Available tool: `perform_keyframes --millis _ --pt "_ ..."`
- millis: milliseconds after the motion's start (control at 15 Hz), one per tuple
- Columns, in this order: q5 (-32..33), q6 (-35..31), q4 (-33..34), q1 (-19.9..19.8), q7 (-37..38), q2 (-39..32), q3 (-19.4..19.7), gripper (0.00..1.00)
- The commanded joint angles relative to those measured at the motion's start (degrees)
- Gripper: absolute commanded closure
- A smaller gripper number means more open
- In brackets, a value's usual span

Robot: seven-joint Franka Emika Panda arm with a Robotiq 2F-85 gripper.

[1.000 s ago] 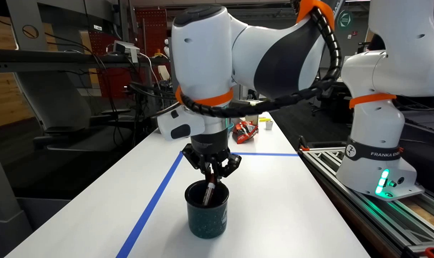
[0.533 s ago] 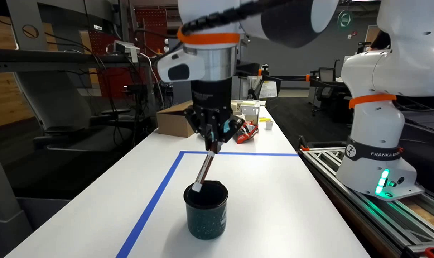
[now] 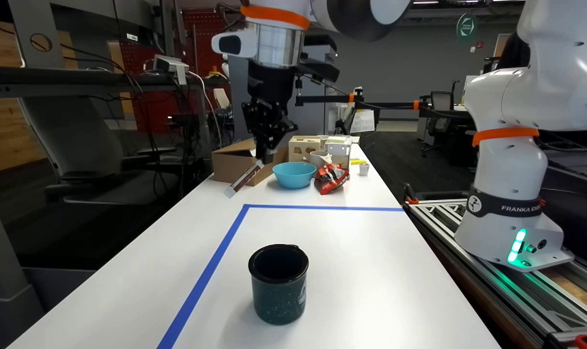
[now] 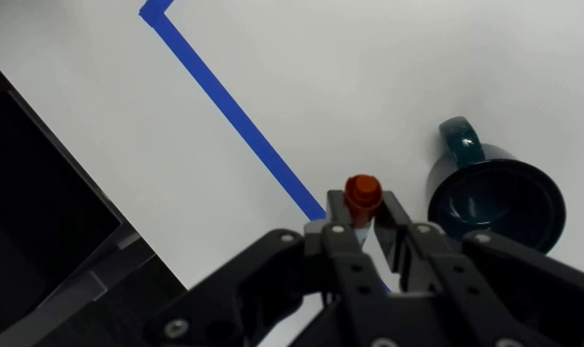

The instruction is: Take the marker out of the cup

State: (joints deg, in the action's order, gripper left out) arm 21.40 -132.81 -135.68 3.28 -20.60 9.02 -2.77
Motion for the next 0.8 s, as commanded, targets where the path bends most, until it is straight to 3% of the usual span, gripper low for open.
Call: perform_keyframes --millis 0,200,733 --pt "-0.48 -5.71 -2.89 -1.18 5.64 -3.43 0.82 0.95" --pt "-2.14 -9.89 -3.99 -1.8 6.71 -8.61 1.51 0.95" --pt "-13.12 -25.41 -3.39 -4.75 -2.03 -23.58 0.14 0.95"
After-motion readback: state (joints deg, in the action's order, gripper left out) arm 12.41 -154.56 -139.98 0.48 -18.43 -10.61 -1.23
